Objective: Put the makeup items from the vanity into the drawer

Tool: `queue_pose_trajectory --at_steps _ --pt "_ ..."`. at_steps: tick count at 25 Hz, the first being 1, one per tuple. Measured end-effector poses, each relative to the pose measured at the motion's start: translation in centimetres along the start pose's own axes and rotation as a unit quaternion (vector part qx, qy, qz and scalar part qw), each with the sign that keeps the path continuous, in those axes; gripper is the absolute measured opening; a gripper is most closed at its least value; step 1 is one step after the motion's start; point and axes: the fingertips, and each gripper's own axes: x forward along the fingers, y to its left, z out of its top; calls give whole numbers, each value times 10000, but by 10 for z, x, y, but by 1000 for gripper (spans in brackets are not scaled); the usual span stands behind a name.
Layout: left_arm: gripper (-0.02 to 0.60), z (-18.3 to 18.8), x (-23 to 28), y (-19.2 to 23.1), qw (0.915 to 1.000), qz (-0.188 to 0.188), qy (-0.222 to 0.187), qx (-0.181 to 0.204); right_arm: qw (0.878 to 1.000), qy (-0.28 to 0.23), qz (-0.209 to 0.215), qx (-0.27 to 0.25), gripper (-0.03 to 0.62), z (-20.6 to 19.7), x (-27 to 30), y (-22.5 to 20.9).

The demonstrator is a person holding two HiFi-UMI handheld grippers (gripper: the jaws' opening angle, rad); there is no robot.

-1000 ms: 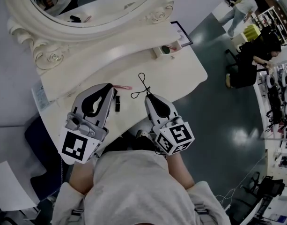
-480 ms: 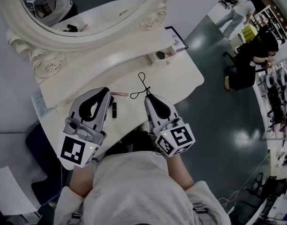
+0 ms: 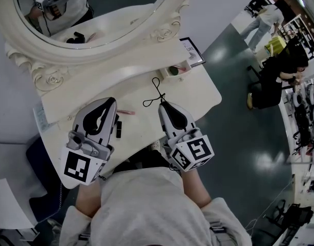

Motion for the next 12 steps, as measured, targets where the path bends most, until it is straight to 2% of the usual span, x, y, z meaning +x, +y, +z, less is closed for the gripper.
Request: queue_pose_trajectory --at_steps 12 --pt "15 0 43 -12 9996 273 -38 63 9998 -65 166 -69 43 16 4 -57"
